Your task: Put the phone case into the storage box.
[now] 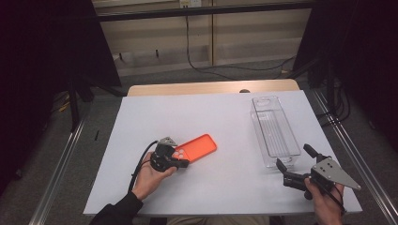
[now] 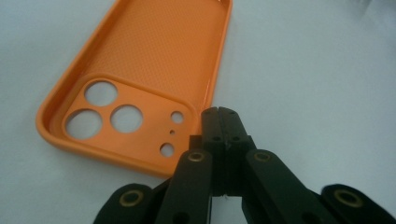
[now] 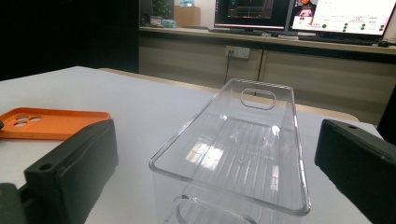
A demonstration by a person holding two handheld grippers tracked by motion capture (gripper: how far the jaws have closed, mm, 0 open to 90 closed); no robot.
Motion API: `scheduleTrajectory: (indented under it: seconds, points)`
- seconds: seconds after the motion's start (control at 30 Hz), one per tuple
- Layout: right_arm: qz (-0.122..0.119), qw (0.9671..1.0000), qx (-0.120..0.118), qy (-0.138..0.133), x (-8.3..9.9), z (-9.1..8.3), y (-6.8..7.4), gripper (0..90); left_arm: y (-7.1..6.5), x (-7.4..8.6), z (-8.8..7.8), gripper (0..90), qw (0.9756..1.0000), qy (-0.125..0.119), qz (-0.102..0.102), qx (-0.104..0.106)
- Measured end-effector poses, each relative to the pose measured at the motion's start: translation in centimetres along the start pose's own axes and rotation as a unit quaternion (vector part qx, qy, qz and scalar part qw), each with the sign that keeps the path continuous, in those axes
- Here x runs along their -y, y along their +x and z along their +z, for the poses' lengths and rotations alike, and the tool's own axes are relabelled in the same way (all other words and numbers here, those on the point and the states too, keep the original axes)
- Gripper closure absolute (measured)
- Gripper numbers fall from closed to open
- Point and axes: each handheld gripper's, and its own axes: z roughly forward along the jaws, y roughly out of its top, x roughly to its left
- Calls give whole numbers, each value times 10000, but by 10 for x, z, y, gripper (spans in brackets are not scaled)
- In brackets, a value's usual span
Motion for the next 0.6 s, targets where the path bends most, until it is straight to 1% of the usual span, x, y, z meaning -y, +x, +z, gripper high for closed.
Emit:
scheduleTrajectory:
  seconds: [0.17, 0.4, 0.6]
  points:
    - [0, 10000, 1, 1, 0, 0, 0, 0, 3, 0, -1, 900, 10000, -2, -16, 16]
    - [-11, 10000, 12, 24, 0, 0, 0, 0, 6, 1, -3, 900, 10000, 44, -33, -26]
    - [-54, 10000, 32, 14, 1, 1, 0, 0, 8, 1, -5, 900, 10000, 34, -56, -59]
